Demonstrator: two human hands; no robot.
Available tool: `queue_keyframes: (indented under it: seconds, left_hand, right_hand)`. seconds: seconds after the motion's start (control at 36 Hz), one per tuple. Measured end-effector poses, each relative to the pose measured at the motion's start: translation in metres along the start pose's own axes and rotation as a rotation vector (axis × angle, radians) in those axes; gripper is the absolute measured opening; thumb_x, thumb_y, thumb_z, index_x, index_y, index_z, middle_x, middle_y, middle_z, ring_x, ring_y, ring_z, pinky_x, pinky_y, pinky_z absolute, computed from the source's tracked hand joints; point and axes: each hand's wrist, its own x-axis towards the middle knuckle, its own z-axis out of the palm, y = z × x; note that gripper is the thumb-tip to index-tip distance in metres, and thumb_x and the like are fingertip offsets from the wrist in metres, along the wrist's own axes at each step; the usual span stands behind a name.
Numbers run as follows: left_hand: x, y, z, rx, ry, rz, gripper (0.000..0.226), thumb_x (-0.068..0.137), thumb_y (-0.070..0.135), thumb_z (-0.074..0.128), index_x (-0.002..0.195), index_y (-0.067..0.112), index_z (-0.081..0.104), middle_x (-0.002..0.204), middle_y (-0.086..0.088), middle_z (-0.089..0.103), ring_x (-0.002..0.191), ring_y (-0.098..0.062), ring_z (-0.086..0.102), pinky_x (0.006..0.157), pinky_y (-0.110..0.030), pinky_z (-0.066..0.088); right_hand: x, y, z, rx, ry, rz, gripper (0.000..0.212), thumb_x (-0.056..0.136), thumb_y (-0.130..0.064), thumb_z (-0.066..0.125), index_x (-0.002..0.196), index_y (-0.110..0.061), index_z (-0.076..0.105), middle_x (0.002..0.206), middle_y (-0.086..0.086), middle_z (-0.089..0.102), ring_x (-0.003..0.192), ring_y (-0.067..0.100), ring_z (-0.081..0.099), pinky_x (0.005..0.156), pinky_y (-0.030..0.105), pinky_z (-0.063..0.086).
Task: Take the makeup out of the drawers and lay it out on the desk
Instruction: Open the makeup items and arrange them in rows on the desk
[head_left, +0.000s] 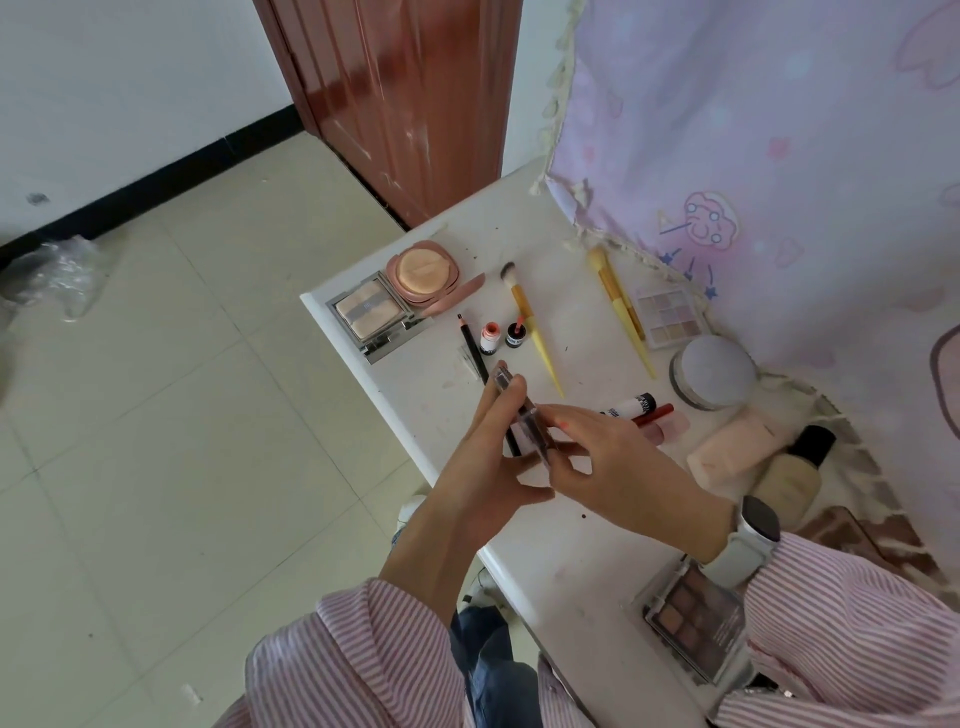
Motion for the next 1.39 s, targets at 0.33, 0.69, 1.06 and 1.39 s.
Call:
queue_keyframes:
  seconds: [0.33, 0.69, 1.06, 1.39]
  left_hand:
    - [0.003, 0.007, 0.016, -0.026, 0.091, -0.032, 0.038, 0.09, 0.045, 0.051, 0.118, 0.019, 0.059, 0.107, -0.002, 0.065, 0.113, -0.034, 0.056, 0.092, -0.054, 0.047]
    - [0.017, 0.078, 0.012, -0.074, -0.25, -0.234, 0.068, 0.073, 0.051, 0.059, 0.132, 0.018, 0.051, 0.138, -0.021, 0.045, 0.11, -0.049, 0.052, 0.09, -0.061, 0.043]
    - [0.099, 0.191, 0.022, 0.473, 0.225, 0.121, 0.025, 0.095, 0.031, 0.047, 0.11, 0.013, 0.057, 0.108, -0.004, 0.059, 0.095, -0.023, 0.057, 0.08, -0.035, 0.046]
    - [0.165, 0.196, -0.004, 1.648, 0.284, 0.142, 0.064, 0.091, 0.029, 0.051, 0.146, 0.017, 0.021, 0.148, -0.009, 0.031, 0.138, -0.03, 0.02, 0.11, -0.048, 0.017]
  right_hand:
    - [0.011, 0.003, -0.02, -0.02, 0.07, 0.164, 0.027, 0.089, -0.004, 0.05, 0.114, -0.01, 0.058, 0.084, -0.006, 0.06, 0.065, -0.005, 0.056, 0.061, 0.009, 0.047]
    - [0.048, 0.01, -0.074, -0.034, 0.227, 0.115, 0.019, 0.096, -0.013, 0.042, 0.081, -0.02, 0.051, 0.055, 0.001, 0.047, 0.046, 0.012, 0.04, 0.049, 0.025, 0.037]
    - [0.171, 0.046, -0.099, -0.309, 0.356, 0.293, 0.027, 0.099, -0.017, 0.036, 0.076, -0.008, 0.047, 0.071, 0.01, 0.051, 0.07, 0.03, 0.048, 0.062, 0.033, 0.033]
    - [0.237, 0.086, -0.087, -0.49, 0.259, 0.478, 0.022, 0.097, -0.015, 0.038, 0.109, -0.003, 0.052, 0.099, 0.015, 0.063, 0.093, 0.035, 0.059, 0.065, 0.03, 0.038]
